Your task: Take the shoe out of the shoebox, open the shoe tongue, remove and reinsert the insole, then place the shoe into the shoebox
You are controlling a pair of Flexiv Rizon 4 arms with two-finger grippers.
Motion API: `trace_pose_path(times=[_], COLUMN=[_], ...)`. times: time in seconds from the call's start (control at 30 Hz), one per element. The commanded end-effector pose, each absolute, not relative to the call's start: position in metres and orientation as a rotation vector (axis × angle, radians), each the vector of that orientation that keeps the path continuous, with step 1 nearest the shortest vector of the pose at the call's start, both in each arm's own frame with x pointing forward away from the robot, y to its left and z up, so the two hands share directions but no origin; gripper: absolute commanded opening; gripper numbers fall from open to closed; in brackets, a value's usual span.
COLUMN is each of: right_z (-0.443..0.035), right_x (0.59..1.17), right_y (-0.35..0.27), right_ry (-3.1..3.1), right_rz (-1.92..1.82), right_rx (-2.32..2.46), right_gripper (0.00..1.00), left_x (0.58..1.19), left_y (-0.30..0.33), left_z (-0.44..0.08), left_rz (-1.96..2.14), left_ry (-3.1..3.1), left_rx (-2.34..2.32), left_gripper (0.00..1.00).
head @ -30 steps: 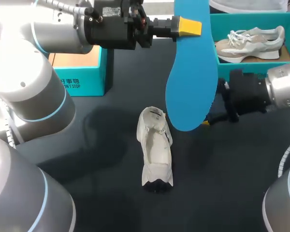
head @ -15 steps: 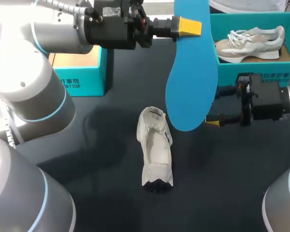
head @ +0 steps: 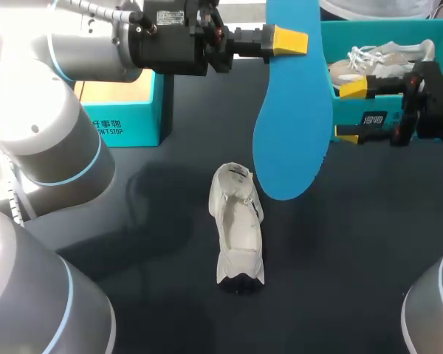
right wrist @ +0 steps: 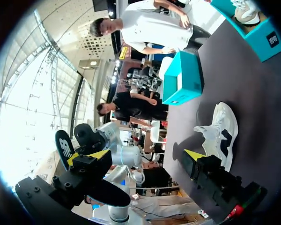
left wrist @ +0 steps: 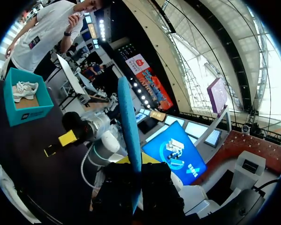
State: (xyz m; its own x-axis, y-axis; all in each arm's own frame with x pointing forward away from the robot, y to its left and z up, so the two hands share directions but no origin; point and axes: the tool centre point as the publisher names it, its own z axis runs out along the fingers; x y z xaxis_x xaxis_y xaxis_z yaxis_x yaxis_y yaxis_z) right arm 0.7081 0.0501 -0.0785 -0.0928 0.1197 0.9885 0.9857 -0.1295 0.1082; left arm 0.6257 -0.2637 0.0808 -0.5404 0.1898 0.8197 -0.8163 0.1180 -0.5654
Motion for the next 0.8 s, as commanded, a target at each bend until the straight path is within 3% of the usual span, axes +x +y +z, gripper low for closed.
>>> trace_pose_path(times=[0.03, 0.8], right_z=[-0.0682, -0.0599], right_x=[0.7161, 0.7223], right_y=[0.0474, 0.0504], right_ry=[-1.262, -1.287], right_rz=[-1.347, -1.326], right_rx=[-1.325, -1.309], right_gripper=[1.00, 1.00], left_x=[0.6250, 0.6221], left_y=[-0.2635, -0.2626], left_z=[0.0796, 0.0743], left_rz=[1.550, 1.634], left_ry=[-1.577, -1.644], left_rx=[0.631, 0.563], left_gripper=[0.00, 0.00])
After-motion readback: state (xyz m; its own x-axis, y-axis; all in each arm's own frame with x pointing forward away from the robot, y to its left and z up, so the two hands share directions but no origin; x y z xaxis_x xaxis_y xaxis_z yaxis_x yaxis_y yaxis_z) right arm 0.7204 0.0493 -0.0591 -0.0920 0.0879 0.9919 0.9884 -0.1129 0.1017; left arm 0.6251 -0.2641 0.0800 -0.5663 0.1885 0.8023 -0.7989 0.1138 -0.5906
